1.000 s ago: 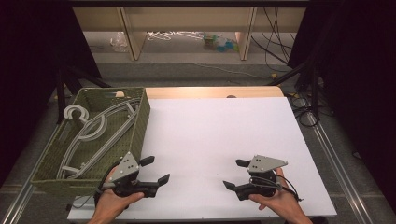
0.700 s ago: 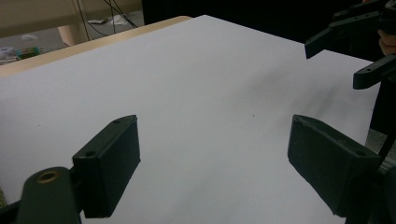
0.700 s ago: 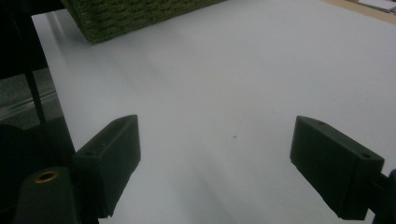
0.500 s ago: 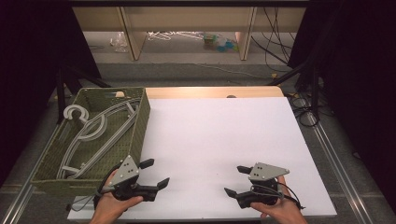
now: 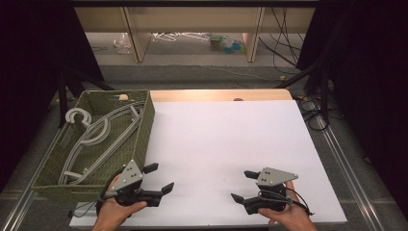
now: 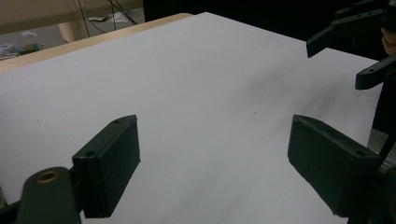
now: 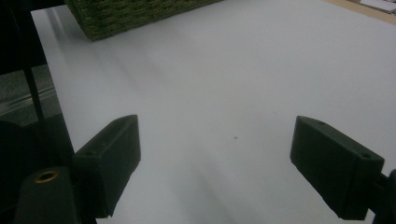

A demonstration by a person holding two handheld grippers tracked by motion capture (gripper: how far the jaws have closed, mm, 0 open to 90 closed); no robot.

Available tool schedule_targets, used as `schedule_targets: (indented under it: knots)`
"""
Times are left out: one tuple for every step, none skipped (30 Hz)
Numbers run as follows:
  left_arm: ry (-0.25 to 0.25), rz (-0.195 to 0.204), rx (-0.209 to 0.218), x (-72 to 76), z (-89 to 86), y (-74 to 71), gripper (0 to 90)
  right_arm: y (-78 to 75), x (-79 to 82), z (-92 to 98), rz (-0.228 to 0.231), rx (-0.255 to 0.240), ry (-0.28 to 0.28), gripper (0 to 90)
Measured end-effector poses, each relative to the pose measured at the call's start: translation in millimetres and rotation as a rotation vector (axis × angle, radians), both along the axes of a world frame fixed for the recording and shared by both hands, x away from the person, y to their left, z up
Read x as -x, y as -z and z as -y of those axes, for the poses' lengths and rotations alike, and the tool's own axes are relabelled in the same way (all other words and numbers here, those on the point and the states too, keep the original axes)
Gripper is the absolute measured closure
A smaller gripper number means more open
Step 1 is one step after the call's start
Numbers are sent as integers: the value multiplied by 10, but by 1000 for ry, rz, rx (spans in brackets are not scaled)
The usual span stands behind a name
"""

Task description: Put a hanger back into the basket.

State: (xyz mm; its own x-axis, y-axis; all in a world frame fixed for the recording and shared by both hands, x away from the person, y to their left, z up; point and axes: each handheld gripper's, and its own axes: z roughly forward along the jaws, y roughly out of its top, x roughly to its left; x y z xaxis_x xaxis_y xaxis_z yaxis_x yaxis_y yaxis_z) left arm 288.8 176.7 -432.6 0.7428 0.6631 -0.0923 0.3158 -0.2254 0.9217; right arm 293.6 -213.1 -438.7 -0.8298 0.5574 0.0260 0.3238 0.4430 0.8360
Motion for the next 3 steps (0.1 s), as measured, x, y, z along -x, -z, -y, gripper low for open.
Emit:
schedule_targets:
  knots:
    - [3, -2, -1, -2, 1, 2, 168, 1, 0, 0, -1, 0, 0, 170]
    - [3, -4, 0, -1, 3, 4, 168, 2, 1, 1, -3, 1, 0, 170]
    - [9, -1, 7, -5, 6, 11, 168, 2, 1, 1, -3, 1, 0, 170]
